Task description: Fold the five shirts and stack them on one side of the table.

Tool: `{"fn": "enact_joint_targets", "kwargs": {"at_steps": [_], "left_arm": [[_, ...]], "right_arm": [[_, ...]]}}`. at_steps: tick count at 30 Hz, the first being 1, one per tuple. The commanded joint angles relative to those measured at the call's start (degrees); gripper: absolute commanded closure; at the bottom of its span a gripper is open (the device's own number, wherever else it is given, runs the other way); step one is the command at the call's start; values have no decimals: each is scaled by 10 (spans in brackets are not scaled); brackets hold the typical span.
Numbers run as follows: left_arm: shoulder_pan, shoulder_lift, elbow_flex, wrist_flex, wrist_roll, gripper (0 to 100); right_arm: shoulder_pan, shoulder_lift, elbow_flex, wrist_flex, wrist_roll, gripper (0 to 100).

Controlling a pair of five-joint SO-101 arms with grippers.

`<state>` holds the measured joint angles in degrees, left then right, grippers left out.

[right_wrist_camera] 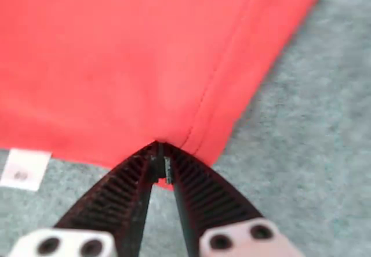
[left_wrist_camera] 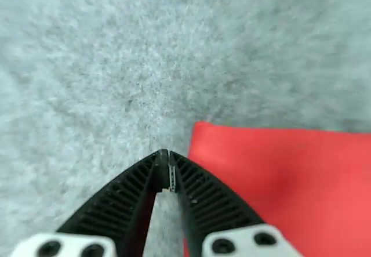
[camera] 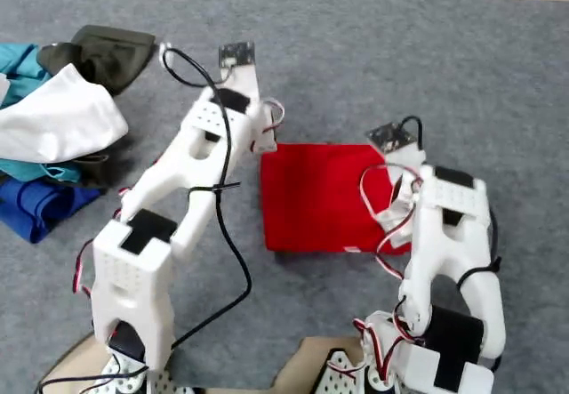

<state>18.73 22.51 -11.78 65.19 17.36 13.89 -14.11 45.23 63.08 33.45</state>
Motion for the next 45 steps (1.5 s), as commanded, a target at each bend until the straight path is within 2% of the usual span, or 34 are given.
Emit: {"fn": "enact_joint_targets", "kwargs": {"at_steps": [1,5,7,12,17,27,34,35,38,40,43,45], "left_arm": [[6,-92,-60,84,-52,981],[47,-147,-35,177,-68,981],[76,-167,21,179,-69,981],[132,-219,212,68,-68,981],[164,-278,371,-34,-68,981],[171,-311,518,-178,-70,981],[169,-318,524,-187,-72,981],[170,-321,509,-170,-75,981],[170,-361,415,-47,-109,981],[161,-388,364,-11,-121,981],[116,-413,308,-11,-125,981],[80,-407,302,-56,-124,981]], "right_arm": [[12,-14,-104,67,2,994],[7,-9,-219,112,-4,994],[6,-5,-264,113,-14,994],[-28,52,-336,112,-15,994],[-40,167,-380,63,-31,994],[-35,397,-482,24,-62,994],[-37,419,-538,51,-59,994],[-36,415,-545,60,-60,994],[-35,397,-560,93,-59,994],[-35,374,-559,110,-59,994],[-35,328,-558,131,-59,994],[-35,295,-558,147,-59,994]]}}
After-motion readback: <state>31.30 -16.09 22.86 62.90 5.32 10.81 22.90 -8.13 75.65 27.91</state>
